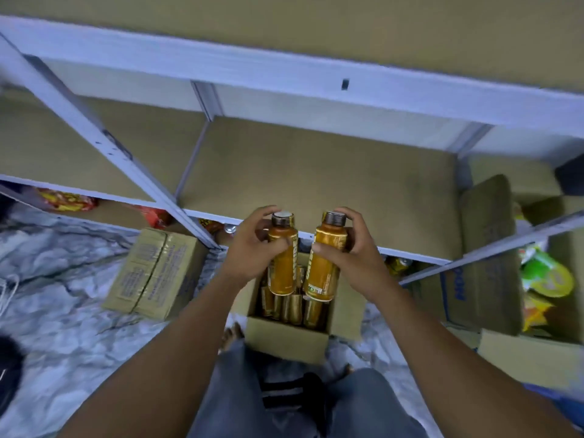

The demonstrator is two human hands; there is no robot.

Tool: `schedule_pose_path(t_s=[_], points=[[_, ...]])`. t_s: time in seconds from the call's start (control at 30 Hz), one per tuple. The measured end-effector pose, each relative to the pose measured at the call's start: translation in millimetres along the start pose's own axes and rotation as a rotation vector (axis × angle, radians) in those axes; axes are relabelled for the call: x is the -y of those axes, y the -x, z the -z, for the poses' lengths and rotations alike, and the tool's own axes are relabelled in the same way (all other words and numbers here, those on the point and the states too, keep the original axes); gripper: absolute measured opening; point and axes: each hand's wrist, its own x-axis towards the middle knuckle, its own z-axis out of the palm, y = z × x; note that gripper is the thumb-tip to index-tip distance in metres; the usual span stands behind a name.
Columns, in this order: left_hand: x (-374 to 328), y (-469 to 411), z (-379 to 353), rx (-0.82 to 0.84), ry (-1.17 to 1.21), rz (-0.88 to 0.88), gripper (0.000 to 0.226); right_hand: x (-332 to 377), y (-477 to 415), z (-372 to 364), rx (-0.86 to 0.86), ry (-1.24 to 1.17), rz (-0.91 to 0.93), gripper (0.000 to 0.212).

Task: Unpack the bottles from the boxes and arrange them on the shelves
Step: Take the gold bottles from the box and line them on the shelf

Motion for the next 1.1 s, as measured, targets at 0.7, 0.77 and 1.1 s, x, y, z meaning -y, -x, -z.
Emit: schedule_pose_path(t_s=[0.7,0.77,1.1], points=[[-331,3,143,-0.080,-0.077,-0.619,0.060,349,3,-9,-0.174,0.153,0.594,0.079],[-340,-15,161,-0.081,-0.090,-0.631,0.060,364,-13,-20,-0.192,0.152,0.615,0.080],[-350,-107,223,-0.101,-0.123,-0.562,0.058,397,-99,-67,-0.247,0.165,0.575,0.079]])
